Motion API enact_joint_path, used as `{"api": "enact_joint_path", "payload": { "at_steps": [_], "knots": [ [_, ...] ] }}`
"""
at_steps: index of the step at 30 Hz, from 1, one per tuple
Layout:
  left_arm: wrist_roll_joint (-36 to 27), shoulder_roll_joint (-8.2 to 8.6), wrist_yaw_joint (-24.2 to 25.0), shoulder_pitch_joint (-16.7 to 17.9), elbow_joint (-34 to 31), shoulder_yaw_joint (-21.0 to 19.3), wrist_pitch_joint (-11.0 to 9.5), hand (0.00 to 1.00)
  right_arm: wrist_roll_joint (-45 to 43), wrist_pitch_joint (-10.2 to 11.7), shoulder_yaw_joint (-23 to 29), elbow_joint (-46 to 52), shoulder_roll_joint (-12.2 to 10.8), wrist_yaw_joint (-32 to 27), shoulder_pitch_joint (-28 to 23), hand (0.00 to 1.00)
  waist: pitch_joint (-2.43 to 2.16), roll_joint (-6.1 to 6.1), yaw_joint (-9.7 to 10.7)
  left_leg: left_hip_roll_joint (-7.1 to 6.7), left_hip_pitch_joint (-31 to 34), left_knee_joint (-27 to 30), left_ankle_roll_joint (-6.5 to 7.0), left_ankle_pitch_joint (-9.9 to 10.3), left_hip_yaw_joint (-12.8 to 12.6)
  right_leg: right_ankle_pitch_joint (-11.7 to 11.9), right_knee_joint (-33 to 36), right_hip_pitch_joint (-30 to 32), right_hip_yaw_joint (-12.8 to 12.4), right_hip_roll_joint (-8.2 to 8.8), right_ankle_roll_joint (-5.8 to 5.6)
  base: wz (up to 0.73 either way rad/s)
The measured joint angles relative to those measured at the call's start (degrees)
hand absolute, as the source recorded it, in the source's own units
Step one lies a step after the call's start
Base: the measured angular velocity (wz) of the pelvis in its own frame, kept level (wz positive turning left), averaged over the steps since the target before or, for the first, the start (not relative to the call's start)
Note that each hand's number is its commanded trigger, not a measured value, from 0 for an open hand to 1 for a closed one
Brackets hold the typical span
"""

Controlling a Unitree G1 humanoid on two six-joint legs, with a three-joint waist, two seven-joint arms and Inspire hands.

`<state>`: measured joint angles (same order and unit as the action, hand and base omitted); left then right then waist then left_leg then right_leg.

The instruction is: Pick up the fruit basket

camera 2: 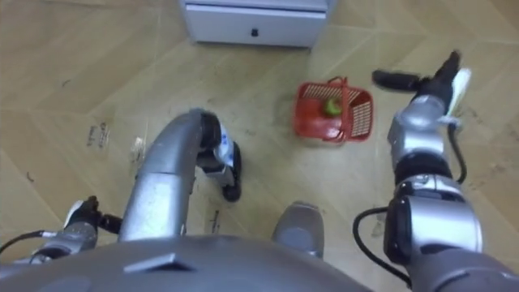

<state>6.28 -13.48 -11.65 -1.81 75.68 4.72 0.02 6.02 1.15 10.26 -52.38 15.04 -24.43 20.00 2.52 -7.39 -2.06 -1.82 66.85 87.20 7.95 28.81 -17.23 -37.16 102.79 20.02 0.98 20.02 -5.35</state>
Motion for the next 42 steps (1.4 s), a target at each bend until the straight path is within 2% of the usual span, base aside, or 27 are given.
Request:
{"api": "enact_joint_path", "payload": {
  "at_steps": [1, 2, 3, 4, 5, 6, 7, 8, 10, 12, 13, 15, 19, 21, 23, 24, 25, 26, 27, 29, 31, 37, 40, 42],
  "knots": [
    [-0.07, -0.28, -0.48, -0.33, 0.13, 0.98, -0.42, 0.0, -0.03, 0.32, -0.01, 0.05, 0.0, 0.09, 0.1, 0.0, 0.08, -0.11, 0.71, -0.46, 1.03, 2.09, 0.16, 0.54, -0.28, 0.23, 3.06, 0.04, -0.1, 0.16, -0.02, 0.52],
    [-0.11, -0.52, -0.76, -0.59, 0.38, 2.19, -1.01, 0.0, 0.0, 0.32, -0.01, 0.06, 0.0, 0.15, 0.09, 0.0, 0.3, -0.56, 1.63, -1.29, 1.66, 3.44, 0.19, 0.58, -0.93, 0.67, 5.57, -0.19, -0.19, 0.61, 0.3, 0.57],
    [-0.14, -0.54, -0.85, -1.07, 0.39, 2.56, -1.37, 0.0, 0.01, 0.32, -0.01, 0.14, 0.0, 0.17, 0.1, 0.0, 0.42, -0.79, 1.92, -1.56, 1.8, 3.86, 0.16, 0.57, -1.42, 0.94, 6.68, -0.22, -0.36, 0.95, 0.75, 0.63],
    [-0.67, -0.43, -1.2, -1.24, 0.27, 3.51, -2.25, 0.0, 0.04, 0.32, -0.02, 0.28, 0.01, 0.23, 0.18, 0.0, 0.74, -1.44, 3.08, -2.51, 2.57, 5.1, -4.01, 0.73, -1.71, 1.36, 8.15, -0.23, -0.91, 1.69, 1.33, 0.32],
    [-1.14, -0.36, -1.27, -0.51, 0.19, 3.36, -3.0, 0.0, -0.02, 0.26, -0.12, 0.47, -0.02, 0.55, 0.81, 0.0, 0.84, -1.41, 3.13, -3.49, 3.49, 10.23, -4.28, 1.88, 2.29, 1.56, 10.24, 0.35, -1.19, 2.81, 1.11, -0.05],
    [-1.19, -0.37, -1.24, 0.23, 0.24, 3.37, -3.04, 0.0, 0.05, 0.23, -0.44, 0.84, -0.03, 0.86, 1.29, 0.0, 0.47, -0.22, 2.58, -3.85, 3.71, 12.86, -2.99, 4.76, 4.9, 1.53, 11.89, 0.81, -1.5, 3.02, 1.03, -0.71],
    [-1.19, -0.75, -1.29, 1.65, 0.81, 3.41, -3.06, 0.0, 0.37, 0.31, -1.19, 1.71, -0.11, 1.13, 1.16, 0.0, 0.39, -0.25, 1.46, -4.25, 4.22, 15.28, 0.25, 6.33, 5.15, 1.36, 14.82, 1.04, -1.93, 3.6, 0.72, -0.68],
    [-1.22, -1.58, -1.61, 2.16, 1.23, 3.46, -3.12, 0.0, 0.58, 0.1, -1.66, 1.76, -0.65, 1.83, 0.44, 0.0, 0.05, -1.9, 1.71, -5.95, 4.46, 16.39, 1.43, 7.02, 5.02, 1.18, 16.2, 0.4, -1.88, 5.12, 0.39, -0.35],
    [-2.11, -1.66, -1.85, 1.84, 2.06, 5.07, -3.43, 0.0, 0.42, 0.08, -1.58, 2.21, -0.63, 2.07, -0.3, 0.0, -0.16, -2.74, 3.18, -6.52, 4.44, 16.62, 1.54, 7.07, 5.06, 1.7, 16.63, -0.46, -1.16, 5.53, -0.22, 0.28],
    [-2.23, -1.25, -1.84, 2.31, 2.04, 5.81, -3.79, 0.0, 0.23, 0.19, -1.62, 2.41, -0.62, 2.12, -0.33, 0.0, -0.13, -2.65, 3.68, -5.92, 4.0, 16.6, 1.36, 6.97, 5.05, 1.99, 16.7, -0.96, -0.82, 5.52, -0.4, 0.15],
    [-2.23, -1.01, -1.82, 2.52, 2.0, 5.83, -3.8, 0.0, -0.1, 0.19, -1.74, 2.48, -0.62, 2.43, -0.33, 0.0, -0.32, -2.87, 3.66, -5.78, 3.78, 16.58, 1.29, 6.92, 5.11, 1.9, 16.94, -1.01, -0.82, 5.55, -0.56, -0.06],
    [-2.23, -0.85, -1.74, 3.3, 2.04, 5.84, -3.79, 0.0, -0.09, 0.16, -1.75, 3.06, -0.62, 3.35, -0.55, 0.0, -0.38, -2.56, 3.68, -5.78, 3.52, 16.57, 0.76, 6.62, 5.31, 1.68, 17.25, -1.15, -0.85, 5.5, -0.71, -0.05],
    [-2.13, -0.91, -1.45, 5.05, 2.2, 7.2, -3.61, 0.0, 0.31, 0.16, -2.65, 4.04, -0.6, 4.82, -0.98, 0.0, -0.35, -1.92, 3.64, -5.23, 3.66, 16.88, 0.54, 6.2, 5.02, 0.88, 18.65, -0.97, -2.06, 3.53, -0.09, 0.03],
    [-2.16, -0.85, -1.02, 5.63, 2.18, 8.23, -3.27, 0.0, 0.4, 0.17, -4.21, 4.04, -0.6, 5.96, -0.93, 0.0, -0.33, -1.62, 3.4, -4.95, 4.32, 17.59, -0.58, 6.17, 5.02, 0.0, 20.07, -0.79, -2.55, 2.87, 0.34, 0.04],
    [-2.17, -0.86, -0.57, 5.66, 2.32, 9.13, -2.81, 0.0, 0.45, 0.2, -6.14, 4.03, -0.61, 6.97, -0.92, 0.0, -0.29, -1.55, 3.21, -4.91, 5.96, 19.0, -2.44, 6.18, 4.98, -1.75, 23.07, -0.72, -2.97, 2.81, 1.19, 0.12],
    [-2.17, -0.4, -0.43, 5.46, 2.46, 9.12, -2.68, 0.0, 0.43, 0.25, -6.63, 4.0, -0.34, 7.15, -0.86, 0.0, 0.05, -0.96, 3.16, -4.61, 6.42, 19.44, -2.93, 6.15, 5.44, -1.89, 23.79, -0.25, -2.93, 2.3, 1.35, -0.04],
    [-2.18, 0.59, 0.01, 5.39, 2.48, 9.3, -2.65, 0.0, 0.46, 0.28, -7.12, 3.98, -0.36, 7.24, -0.83, 0.0, 0.08, 0.01, 2.58, -4.05, 6.93, 18.97, -4.04, 5.74, 5.86, -2.06, 24.33, 0.93, -3.37, 1.52, 1.65, -0.14],
    [-2.19, 0.97, 0.41, 5.7, 2.47, 9.63, -2.63, 0.0, 0.53, 0.27, -8.04, 3.68, -0.52, 7.52, -0.87, 0.0, 0.17, -0.19, 2.57, -3.85, 7.19, 18.35, -4.97, 5.25, 5.82, -2.08, 24.87, 1.99, -4.03, 1.39, 1.69, -0.16],
    [-2.2, 1.1, 1.25, 6.04, 2.47, 9.76, -2.57, 0.0, 0.67, 0.27, -8.44, 3.67, -0.54, 7.72, -0.88, 0.0, 0.11, -0.06, 2.67, -3.58, 7.67, 18.0, -5.72, 4.84, 6.13, -2.22, 25.29, 2.62, -4.3, 0.83, 1.87, -0.09],
    [-2.26, 0.97, 2.22, 6.42, 2.47, 9.69, -2.43, 0.0, 0.51, 0.27, -8.46, 3.67, -0.52, 7.63, -0.88, 0.0, -0.08, 0.34, 2.74, -2.78, 8.14, 17.86, -6.36, 4.5, 6.61, -2.32, 25.77, 3.62, -4.48, -0.12, 2.02, -0.09],
    [-2.29, 0.94, 2.92, 6.49, 2.47, 9.75, -2.35, 0.0, 0.59, 0.28, -8.61, 3.68, -0.31, 7.65, -0.88, 0.0, -0.29, 0.71, 2.9, -2.53, 8.45, 17.72, -6.82, 4.27, 6.94, -2.38, 26.07, 4.21, -4.67, -0.66, 1.99, -0.08],
    [-2.36, 1.04, 3.85, 6.42, 2.03, 11.23, -2.55, 0.0, 0.65, 0.31, -9.27, 2.61, -0.1, 9.02, -0.95, 0.0, -0.23, 1.12, 2.69, -1.63, 8.78, 17.62, -7.04, 4.15, 6.87, -2.48, 26.81, 5.67, -4.96, -1.1, 1.84, -0.03],
    [-2.37, 1.08, 3.68, 6.39, 2.04, 11.26, -2.56, 0.0, 0.39, 0.25, -9.68, 2.57, -0.1, 9.04, -1.22, 0.0, -0.33, 2.18, 2.12, -1.2, 9.53, 17.51, -7.07, 3.83, 6.48, -2.53, 27.6, 7.07, -5.55, -1.07, 1.87, -0.06],
    [-2.38, 1.08, 3.46, 6.39, 2.08, 11.28, -2.53, 0.0, 0.39, 0.2, -10.36, 2.06, -0.05, 9.06, -1.22, 0.0, -0.18, 2.83, 1.66, -0.97, 9.83, 17.45, -7.14, 3.62, 6.32, -2.57, 27.98, 7.67, -5.79, -1.1, 1.93, -0.03]
  ]
}}
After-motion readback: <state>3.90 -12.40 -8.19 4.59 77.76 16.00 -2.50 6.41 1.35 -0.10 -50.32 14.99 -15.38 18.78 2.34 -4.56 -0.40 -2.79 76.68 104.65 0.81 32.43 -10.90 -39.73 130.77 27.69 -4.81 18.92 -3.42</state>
